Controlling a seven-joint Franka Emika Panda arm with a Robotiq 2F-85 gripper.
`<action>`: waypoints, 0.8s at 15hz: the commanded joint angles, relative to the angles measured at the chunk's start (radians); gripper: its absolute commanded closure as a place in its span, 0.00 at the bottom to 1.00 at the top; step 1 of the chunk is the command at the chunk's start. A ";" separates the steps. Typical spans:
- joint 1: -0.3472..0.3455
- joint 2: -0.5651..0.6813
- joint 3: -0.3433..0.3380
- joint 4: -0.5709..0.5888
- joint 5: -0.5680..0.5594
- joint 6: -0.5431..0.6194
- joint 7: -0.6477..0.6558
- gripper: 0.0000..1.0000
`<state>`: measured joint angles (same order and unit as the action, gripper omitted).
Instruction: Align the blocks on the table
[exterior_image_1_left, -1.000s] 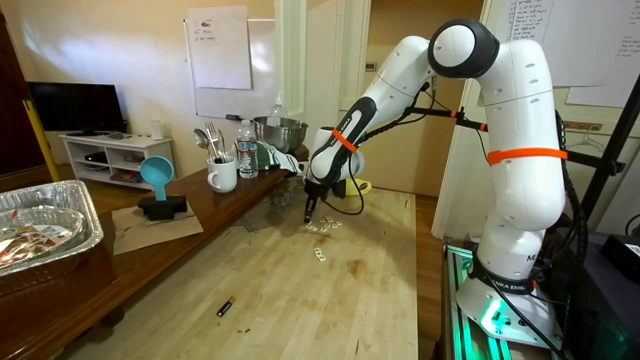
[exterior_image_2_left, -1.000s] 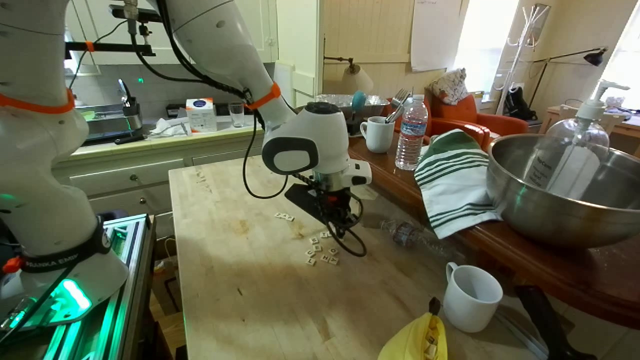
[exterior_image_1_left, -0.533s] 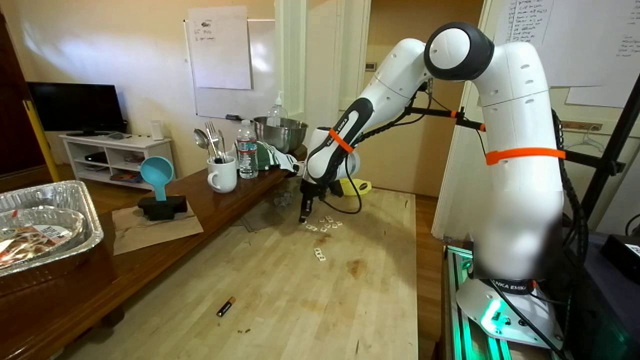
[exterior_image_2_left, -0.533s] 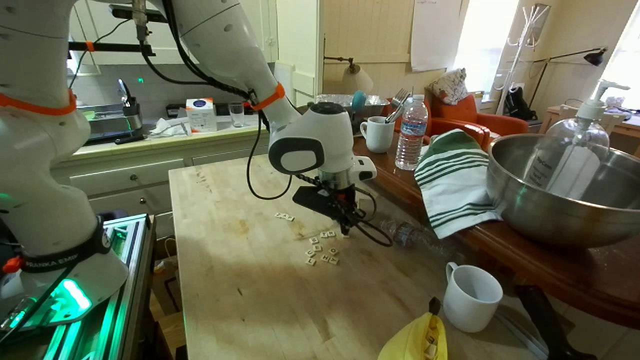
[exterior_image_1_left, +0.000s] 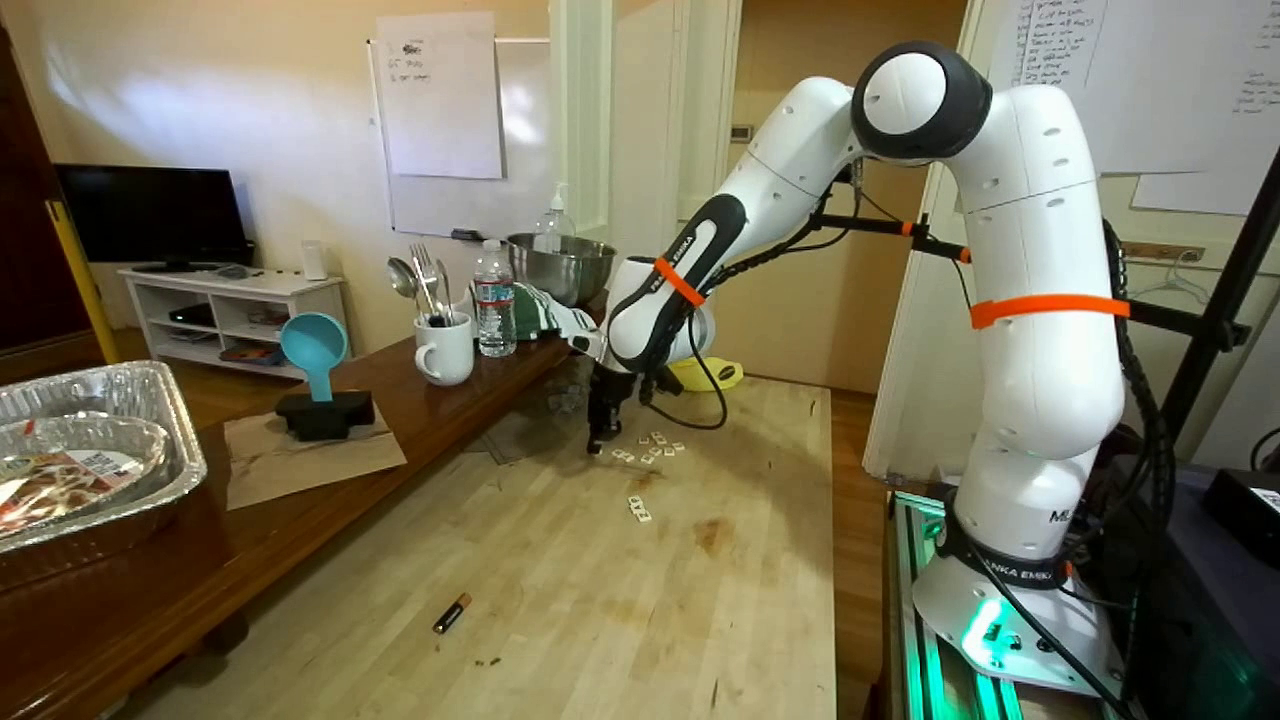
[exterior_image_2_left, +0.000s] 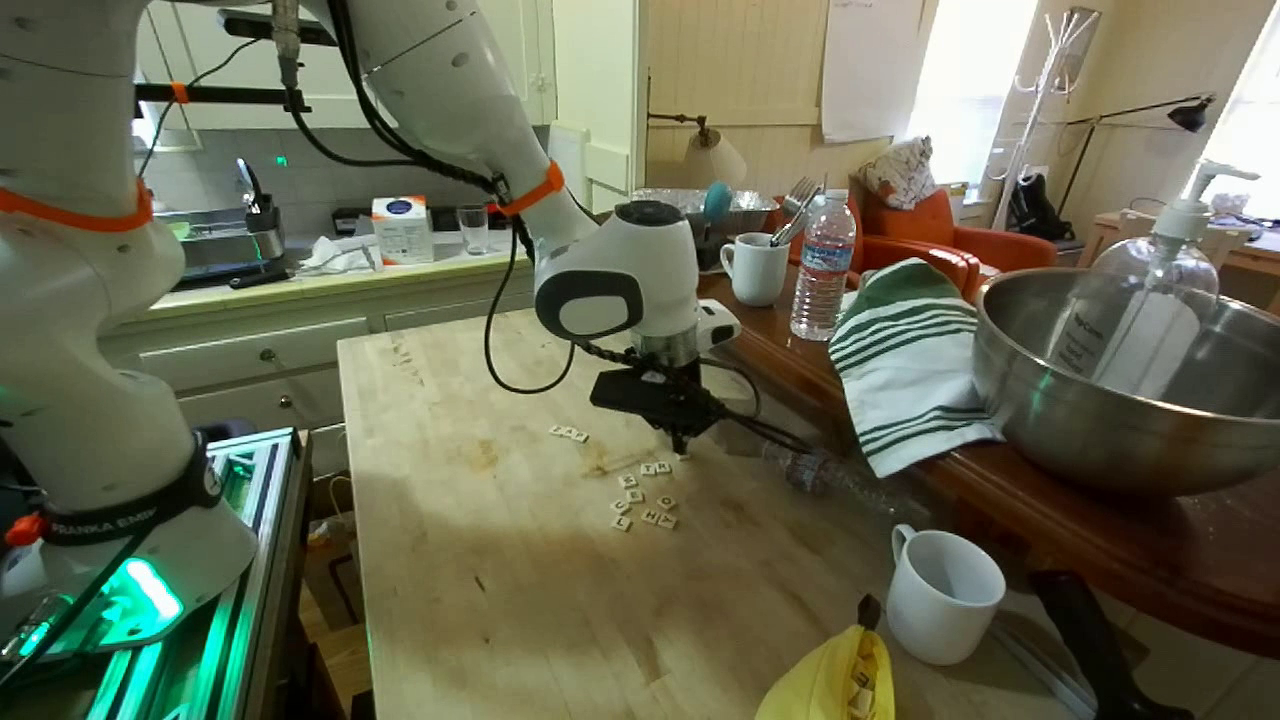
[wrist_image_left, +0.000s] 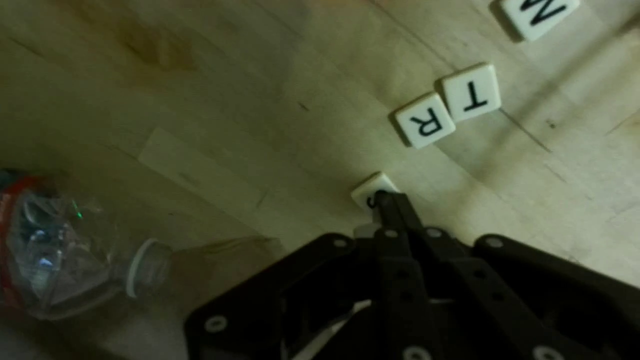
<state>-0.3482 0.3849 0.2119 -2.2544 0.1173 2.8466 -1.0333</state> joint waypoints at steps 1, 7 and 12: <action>-0.048 0.014 0.073 -0.064 0.043 -0.036 -0.163 1.00; -0.023 -0.066 0.073 -0.146 0.105 -0.138 -0.329 1.00; 0.045 -0.119 0.007 -0.184 0.094 -0.266 -0.426 1.00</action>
<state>-0.3523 0.2695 0.2687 -2.3750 0.2065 2.6520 -1.3833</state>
